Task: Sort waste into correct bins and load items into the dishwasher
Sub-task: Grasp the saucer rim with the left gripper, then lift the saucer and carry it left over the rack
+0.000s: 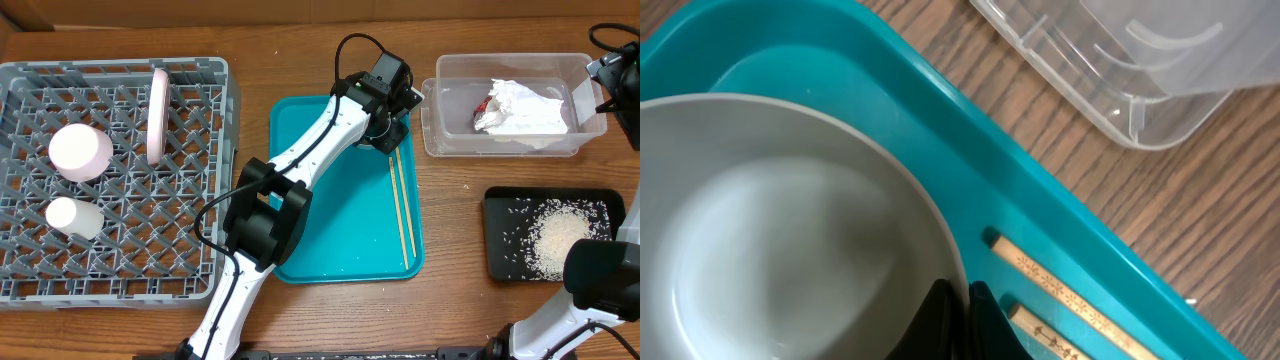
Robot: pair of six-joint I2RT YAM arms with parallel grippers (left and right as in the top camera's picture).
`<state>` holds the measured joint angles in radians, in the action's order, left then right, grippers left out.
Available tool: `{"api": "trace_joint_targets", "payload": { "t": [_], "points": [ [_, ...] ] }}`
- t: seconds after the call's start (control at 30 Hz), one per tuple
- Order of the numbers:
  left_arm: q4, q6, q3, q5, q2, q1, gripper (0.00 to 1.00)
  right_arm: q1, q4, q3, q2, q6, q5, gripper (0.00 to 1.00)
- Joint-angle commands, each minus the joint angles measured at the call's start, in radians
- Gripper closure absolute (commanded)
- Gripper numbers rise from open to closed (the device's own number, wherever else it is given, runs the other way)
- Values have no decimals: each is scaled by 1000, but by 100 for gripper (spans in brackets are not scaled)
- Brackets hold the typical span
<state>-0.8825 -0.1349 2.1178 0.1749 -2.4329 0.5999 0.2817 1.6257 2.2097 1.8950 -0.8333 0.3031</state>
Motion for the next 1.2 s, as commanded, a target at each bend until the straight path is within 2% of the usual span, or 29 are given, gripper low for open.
{"api": "trace_joint_targets", "payload": {
  "t": [0.0, 0.3, 0.57, 0.67, 0.9, 1.07, 1.17],
  "points": [
    [-5, 105, 54, 6, 33, -13, 96, 3, 0, 8, -16, 3, 10, 0],
    [-90, 305, 327, 10, 216, -79, 96, 3, 0, 8, -16, 3, 10, 0],
    [-174, 359, 389, 40, 456, -255, 96, 3, 0, 8, -16, 3, 10, 0],
    [-200, 385, 389, 103, 528, -384, 96, 3, 0, 8, -16, 3, 10, 0],
    [-232, 576, 385, 265, 555, -750, 96, 3, 0, 8, -16, 3, 10, 0],
    [-309, 708, 348, 267, 495, -1021, 96, 3, 0, 8, -16, 3, 10, 0],
    [-371, 728, 347, 272, 449, -1139, 96, 3, 0, 8, -16, 3, 10, 0]
  ]
}}
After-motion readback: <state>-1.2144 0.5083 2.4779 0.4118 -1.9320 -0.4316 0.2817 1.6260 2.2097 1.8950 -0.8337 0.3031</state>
